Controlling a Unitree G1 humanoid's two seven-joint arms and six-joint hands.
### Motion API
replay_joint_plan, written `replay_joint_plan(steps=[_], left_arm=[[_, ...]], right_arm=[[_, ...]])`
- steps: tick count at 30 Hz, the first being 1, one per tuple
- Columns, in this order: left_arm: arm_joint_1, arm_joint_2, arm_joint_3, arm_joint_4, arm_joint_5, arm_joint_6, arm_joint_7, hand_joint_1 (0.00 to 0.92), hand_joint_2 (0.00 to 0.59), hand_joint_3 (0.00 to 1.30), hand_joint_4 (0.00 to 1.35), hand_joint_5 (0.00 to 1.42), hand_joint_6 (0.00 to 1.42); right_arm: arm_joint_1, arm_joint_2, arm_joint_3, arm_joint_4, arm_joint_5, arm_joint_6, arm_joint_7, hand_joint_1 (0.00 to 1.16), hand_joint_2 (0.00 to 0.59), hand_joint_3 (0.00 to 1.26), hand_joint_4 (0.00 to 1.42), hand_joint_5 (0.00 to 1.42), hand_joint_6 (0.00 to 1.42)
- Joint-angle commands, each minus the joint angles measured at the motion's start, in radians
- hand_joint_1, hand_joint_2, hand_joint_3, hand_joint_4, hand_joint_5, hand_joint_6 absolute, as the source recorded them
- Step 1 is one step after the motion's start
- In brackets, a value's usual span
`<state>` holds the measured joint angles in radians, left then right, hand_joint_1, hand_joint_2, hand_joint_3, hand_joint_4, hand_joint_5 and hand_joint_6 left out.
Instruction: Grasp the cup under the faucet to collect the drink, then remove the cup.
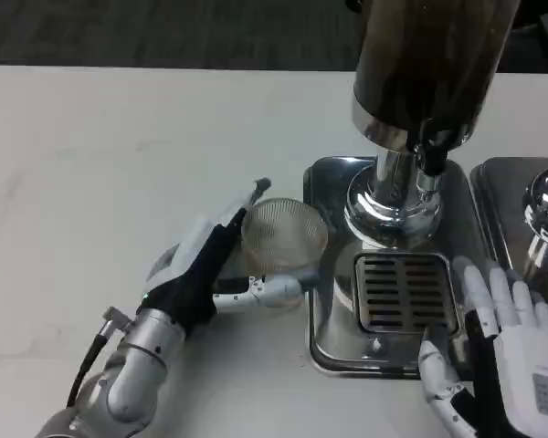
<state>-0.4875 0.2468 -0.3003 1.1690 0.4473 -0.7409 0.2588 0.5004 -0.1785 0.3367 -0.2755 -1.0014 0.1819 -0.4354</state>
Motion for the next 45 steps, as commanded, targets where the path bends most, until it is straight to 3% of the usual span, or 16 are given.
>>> replay_joint_plan(steps=[1,7,8,11,15,22,28,36,45], left_arm=[[-0.008,0.010,-0.037,0.008,0.044,0.015,0.004,0.443,0.054,0.19,0.24,0.39,0.47],[0.006,0.017,-0.043,0.002,0.061,0.013,0.086,0.484,0.066,0.25,0.31,0.43,0.52],[0.008,0.017,-0.043,0.001,0.064,0.013,0.106,0.514,0.078,0.34,0.42,0.50,0.60],[0.019,0.019,-0.037,-0.005,0.076,0.013,0.184,0.577,0.085,0.52,0.57,0.63,0.71],[0.023,0.018,-0.030,-0.005,0.086,0.013,0.253,0.585,0.090,0.71,0.79,0.84,0.93],[0.023,0.006,-0.030,0.003,0.085,0.012,0.277,0.615,0.065,0.85,0.95,1.03,1.10],[0.025,0.002,-0.035,0.002,0.105,0.017,0.326,0.623,0.066,0.88,0.98,1.07,1.14],[0.027,-0.001,-0.036,-0.004,0.124,0.017,0.389,0.657,0.075,0.95,1.09,1.22,1.30],[0.031,-0.005,-0.041,-0.033,0.131,-0.014,0.403,0.668,0.055,0.96,1.09,1.22,1.33]], right_arm=[[-0.001,-0.001,0.002,-0.005,-0.008,-0.003,-0.005,0.00,0.515,0.05,0.00,0.00,0.02],[-0.003,-0.001,0.000,-0.002,-0.005,-0.004,-0.007,0.00,0.515,0.05,0.00,0.00,0.04],[-0.004,-0.001,-0.001,-0.002,-0.004,-0.004,-0.006,0.00,0.515,0.05,0.00,0.00,0.05],[-0.006,-0.003,-0.001,0.000,-0.001,-0.006,-0.004,0.00,0.515,0.05,0.00,0.00,0.05],[-0.010,-0.004,-0.001,0.003,0.000,-0.008,-0.003,0.00,0.515,0.05,0.00,0.00,0.07],[-0.014,-0.004,-0.007,0.003,0.003,-0.006,-0.004,0.00,0.515,0.05,0.00,0.00,0.08],[-0.008,0.001,-0.005,0.000,0.002,-0.003,-0.007,0.00,0.515,0.05,0.00,0.00,0.09],[-0.006,0.002,-0.006,-0.002,-0.002,-0.003,-0.010,0.00,0.515,0.05,0.00,0.00,0.10],[-0.005,0.003,-0.009,-0.003,-0.002,-0.003,-0.013,0.00,0.515,0.05,0.00,0.00,0.11]])
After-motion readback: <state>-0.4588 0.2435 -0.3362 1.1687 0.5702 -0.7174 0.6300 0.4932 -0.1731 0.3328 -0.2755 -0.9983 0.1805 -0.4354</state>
